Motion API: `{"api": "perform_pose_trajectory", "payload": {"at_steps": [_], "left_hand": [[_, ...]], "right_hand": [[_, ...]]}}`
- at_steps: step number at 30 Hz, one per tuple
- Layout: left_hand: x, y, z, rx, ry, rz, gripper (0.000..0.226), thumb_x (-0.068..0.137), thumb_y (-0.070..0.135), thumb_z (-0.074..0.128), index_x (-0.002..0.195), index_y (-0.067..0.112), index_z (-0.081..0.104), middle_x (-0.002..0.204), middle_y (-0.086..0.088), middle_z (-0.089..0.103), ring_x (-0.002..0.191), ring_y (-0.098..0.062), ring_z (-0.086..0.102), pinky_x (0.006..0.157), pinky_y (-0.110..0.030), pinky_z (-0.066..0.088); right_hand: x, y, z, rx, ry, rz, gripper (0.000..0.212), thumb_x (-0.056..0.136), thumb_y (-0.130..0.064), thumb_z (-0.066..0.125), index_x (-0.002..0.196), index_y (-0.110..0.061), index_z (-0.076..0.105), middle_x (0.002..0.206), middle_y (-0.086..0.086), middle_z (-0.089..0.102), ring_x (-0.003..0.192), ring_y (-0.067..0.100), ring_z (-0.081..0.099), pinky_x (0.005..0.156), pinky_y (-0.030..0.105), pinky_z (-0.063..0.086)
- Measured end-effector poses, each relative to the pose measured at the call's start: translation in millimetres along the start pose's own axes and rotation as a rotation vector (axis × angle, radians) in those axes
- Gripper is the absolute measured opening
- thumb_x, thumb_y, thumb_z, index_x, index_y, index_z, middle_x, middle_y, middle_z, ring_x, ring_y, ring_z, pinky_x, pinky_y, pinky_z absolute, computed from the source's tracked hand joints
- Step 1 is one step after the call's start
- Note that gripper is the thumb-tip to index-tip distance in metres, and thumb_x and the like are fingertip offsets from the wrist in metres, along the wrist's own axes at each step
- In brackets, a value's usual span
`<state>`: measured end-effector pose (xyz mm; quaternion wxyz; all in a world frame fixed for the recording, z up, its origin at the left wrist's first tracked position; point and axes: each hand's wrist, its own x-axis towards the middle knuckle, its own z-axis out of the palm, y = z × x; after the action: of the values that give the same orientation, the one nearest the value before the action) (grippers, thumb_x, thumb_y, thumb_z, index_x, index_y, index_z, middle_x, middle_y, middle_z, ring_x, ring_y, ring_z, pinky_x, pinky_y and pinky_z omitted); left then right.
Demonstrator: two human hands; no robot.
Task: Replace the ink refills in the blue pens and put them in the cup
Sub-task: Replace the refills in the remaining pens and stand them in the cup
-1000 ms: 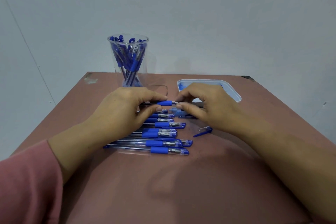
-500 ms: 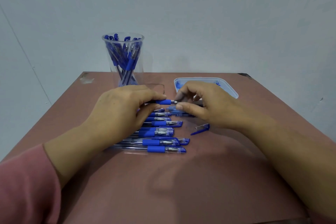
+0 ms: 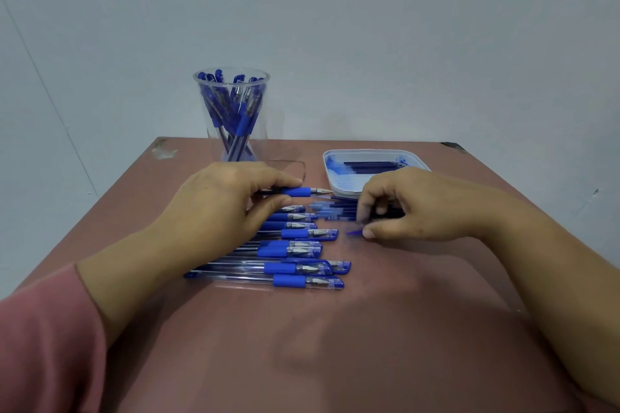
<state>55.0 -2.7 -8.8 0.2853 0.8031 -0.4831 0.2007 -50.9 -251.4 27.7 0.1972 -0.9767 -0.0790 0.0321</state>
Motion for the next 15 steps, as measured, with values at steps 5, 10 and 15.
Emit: {"api": "perform_pose_trajectory", "payload": {"at_steps": [5,10,15], "left_hand": [[0.4,1.5,0.2,-0.008,-0.009,-0.004,0.034,0.085,0.048,0.052,0.112,0.035,0.069,0.094,0.025,0.065,0.082,-0.001,0.063,0.071,-0.031,0.056],[0.0,3.1,0.5,-0.018,-0.016,-0.009,0.035,0.084,0.049,0.052,0.112,0.036,0.069,0.091,0.024,0.066,0.080,-0.002,0.063,0.069,-0.032,0.056],[-1.0,6.1,2.0,-0.058,-0.011,-0.011,0.035,0.086,0.051,0.052,0.113,0.036,0.069,0.088,0.029,0.062,0.083,0.001,0.062,0.071,-0.029,0.055]], "right_hand": [[5.8,-5.7,3.6,0.101,0.282,-0.105,0.009,0.085,-0.029,0.069,0.089,-0.036,0.064,0.084,-0.016,0.066,0.081,0.004,0.060,0.073,0.016,0.046],[14.3,-11.6,16.4,0.140,0.391,-0.200,0.019,0.085,-0.023,0.072,0.088,-0.039,0.064,0.086,-0.016,0.069,0.083,0.002,0.061,0.075,0.016,0.047],[16.0,-18.6,21.6,0.215,0.416,-0.212,0.021,0.083,-0.023,0.074,0.086,-0.041,0.064,0.086,-0.022,0.068,0.087,-0.002,0.062,0.078,0.011,0.046]]}}
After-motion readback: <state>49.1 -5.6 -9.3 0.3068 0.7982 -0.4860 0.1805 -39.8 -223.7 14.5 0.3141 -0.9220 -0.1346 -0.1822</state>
